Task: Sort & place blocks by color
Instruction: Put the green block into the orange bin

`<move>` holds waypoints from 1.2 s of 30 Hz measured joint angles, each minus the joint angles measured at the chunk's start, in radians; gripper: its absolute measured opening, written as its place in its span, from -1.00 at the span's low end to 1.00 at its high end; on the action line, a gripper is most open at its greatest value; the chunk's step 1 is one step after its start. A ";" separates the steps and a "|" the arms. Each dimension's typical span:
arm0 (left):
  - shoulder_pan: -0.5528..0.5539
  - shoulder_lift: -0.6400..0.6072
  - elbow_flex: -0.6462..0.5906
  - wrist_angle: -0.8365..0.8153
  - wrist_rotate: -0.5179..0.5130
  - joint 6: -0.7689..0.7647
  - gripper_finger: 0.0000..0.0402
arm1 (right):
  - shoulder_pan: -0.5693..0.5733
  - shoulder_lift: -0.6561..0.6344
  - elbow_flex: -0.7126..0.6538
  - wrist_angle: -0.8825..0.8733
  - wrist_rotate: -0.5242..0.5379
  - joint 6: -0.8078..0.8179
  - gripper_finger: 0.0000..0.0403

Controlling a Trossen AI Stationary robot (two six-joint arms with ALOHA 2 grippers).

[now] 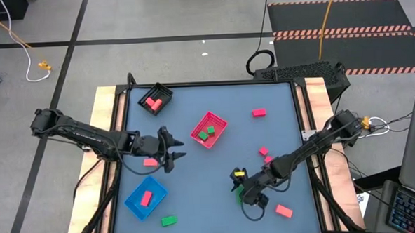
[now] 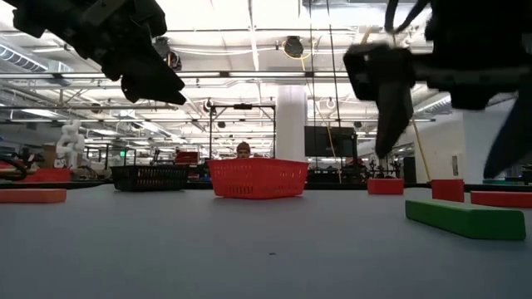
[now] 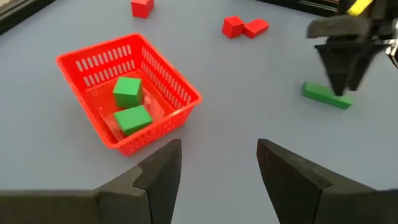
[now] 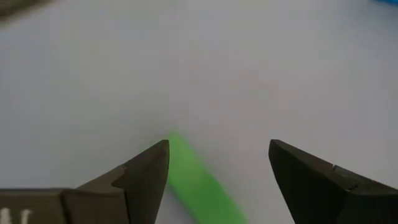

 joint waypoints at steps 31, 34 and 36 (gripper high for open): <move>-0.020 0.000 0.000 -0.015 -0.026 0.004 0.05 | -0.015 0.039 -0.015 -0.095 -0.080 0.278 -0.19; -0.020 0.000 0.000 -0.019 -0.026 0.004 0.05 | -0.015 0.042 -0.019 -0.091 -0.078 0.293 -0.29; -0.020 0.000 0.000 -0.023 -0.026 0.004 0.05 | -0.016 0.042 -0.019 -0.090 -0.078 0.273 -0.35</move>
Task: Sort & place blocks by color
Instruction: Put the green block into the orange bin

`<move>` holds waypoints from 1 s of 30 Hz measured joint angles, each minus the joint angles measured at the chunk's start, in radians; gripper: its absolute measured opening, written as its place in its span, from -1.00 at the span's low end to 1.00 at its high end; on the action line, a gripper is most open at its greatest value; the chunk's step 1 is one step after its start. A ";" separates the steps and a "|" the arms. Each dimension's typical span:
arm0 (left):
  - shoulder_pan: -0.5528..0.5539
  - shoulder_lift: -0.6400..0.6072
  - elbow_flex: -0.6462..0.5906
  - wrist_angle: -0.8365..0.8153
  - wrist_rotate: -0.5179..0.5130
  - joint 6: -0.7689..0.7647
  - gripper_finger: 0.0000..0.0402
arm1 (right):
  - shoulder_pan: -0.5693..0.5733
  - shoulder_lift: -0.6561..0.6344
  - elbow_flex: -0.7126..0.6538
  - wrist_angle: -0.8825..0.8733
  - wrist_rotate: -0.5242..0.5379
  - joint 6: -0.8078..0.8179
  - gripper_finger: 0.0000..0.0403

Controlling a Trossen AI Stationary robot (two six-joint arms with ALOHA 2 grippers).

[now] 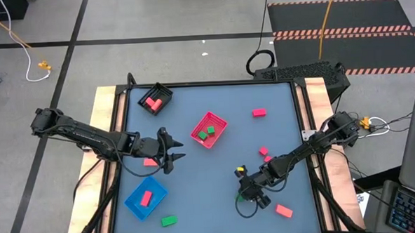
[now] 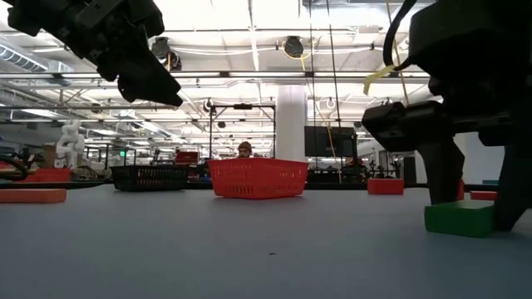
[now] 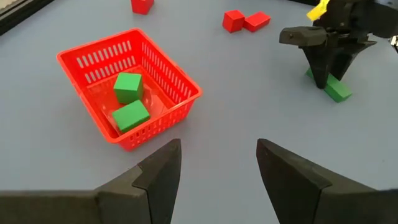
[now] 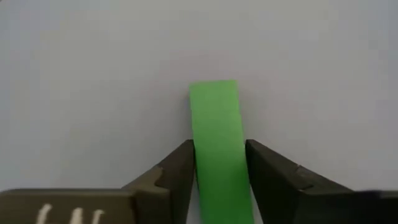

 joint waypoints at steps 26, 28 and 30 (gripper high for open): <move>0.001 0.000 0.000 0.054 -0.018 0.043 0.05 | -0.444 -0.185 -0.002 0.274 0.234 -0.455 -0.48; 0.001 0.000 0.000 0.053 -0.018 0.043 0.05 | -0.505 -0.185 -0.002 0.319 0.209 -0.455 -0.49; 0.001 0.000 0.000 0.054 -0.019 0.044 0.05 | -0.556 -0.185 -0.002 0.347 0.179 -0.449 -0.49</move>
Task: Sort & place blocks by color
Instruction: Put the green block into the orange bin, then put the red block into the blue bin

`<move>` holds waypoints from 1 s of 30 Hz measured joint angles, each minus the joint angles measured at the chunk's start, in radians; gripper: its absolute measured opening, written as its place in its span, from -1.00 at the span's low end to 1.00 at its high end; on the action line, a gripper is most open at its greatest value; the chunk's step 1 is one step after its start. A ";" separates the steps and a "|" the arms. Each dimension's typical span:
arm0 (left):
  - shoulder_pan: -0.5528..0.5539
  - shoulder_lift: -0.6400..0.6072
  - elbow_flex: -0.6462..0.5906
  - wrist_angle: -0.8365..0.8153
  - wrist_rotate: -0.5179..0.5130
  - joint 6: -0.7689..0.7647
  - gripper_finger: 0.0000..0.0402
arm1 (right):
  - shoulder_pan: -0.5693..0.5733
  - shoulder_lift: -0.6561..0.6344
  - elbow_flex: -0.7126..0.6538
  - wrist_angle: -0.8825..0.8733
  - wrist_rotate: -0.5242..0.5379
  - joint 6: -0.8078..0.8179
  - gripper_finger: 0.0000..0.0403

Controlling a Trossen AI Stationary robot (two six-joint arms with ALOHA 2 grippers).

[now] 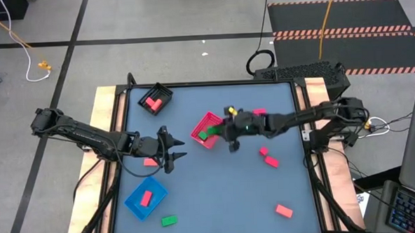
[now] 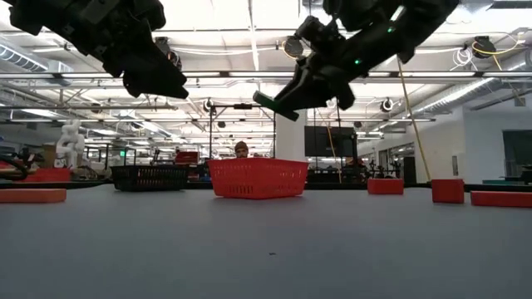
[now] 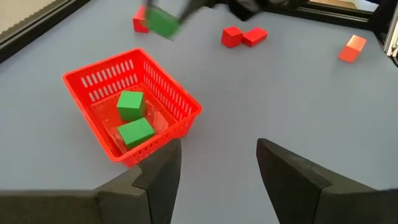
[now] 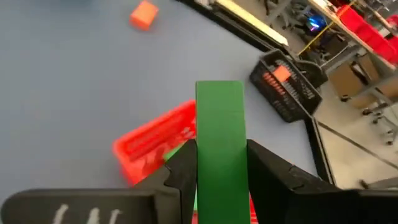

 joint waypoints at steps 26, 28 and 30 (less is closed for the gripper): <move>-0.018 0.000 0.000 -0.004 -0.005 -0.001 0.05 | -0.085 0.002 0.000 0.147 -0.095 0.265 -0.02; -0.020 0.000 0.000 -0.005 -0.005 -0.002 0.05 | -0.085 0.002 0.000 0.147 -0.076 0.265 0.01; -0.021 0.000 0.000 -0.005 -0.005 -0.002 0.05 | -0.084 0.001 0.000 0.142 -0.046 0.273 0.04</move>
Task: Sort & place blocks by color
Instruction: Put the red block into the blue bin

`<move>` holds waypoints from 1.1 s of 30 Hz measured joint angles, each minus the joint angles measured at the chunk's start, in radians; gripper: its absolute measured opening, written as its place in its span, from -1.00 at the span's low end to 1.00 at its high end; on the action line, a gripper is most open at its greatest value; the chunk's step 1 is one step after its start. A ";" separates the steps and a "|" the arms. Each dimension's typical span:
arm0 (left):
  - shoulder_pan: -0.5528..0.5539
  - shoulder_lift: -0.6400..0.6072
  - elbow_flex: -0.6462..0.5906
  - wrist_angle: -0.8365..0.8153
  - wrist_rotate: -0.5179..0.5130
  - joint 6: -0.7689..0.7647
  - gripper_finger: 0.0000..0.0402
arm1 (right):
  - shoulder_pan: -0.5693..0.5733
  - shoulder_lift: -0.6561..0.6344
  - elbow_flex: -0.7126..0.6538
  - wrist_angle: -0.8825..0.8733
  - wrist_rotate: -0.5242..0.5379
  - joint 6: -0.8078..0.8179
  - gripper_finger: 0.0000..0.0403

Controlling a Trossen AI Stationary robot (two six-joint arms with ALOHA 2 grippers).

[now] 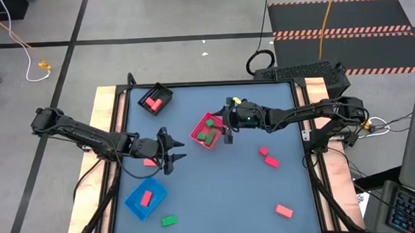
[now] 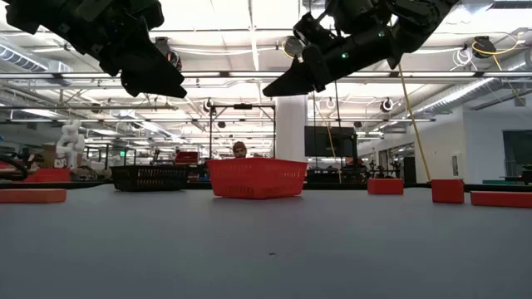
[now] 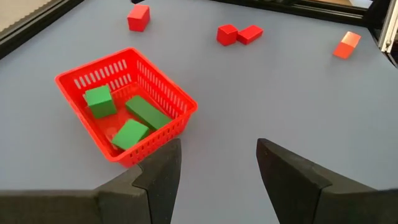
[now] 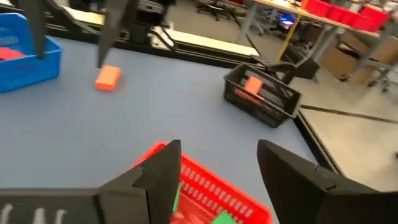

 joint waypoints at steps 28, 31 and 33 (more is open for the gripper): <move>-0.015 0.000 -0.001 -0.003 -0.047 -0.009 0.05 | 0.234 -0.281 0.000 -1.095 0.058 0.772 0.04; -0.015 0.000 -0.001 -0.003 -0.047 -0.014 0.05 | 0.258 -0.260 0.000 -1.114 0.068 0.822 0.04; -0.015 0.000 -0.001 -0.001 -0.047 -0.012 0.05 | 0.267 -0.246 0.000 -1.146 0.093 0.851 0.04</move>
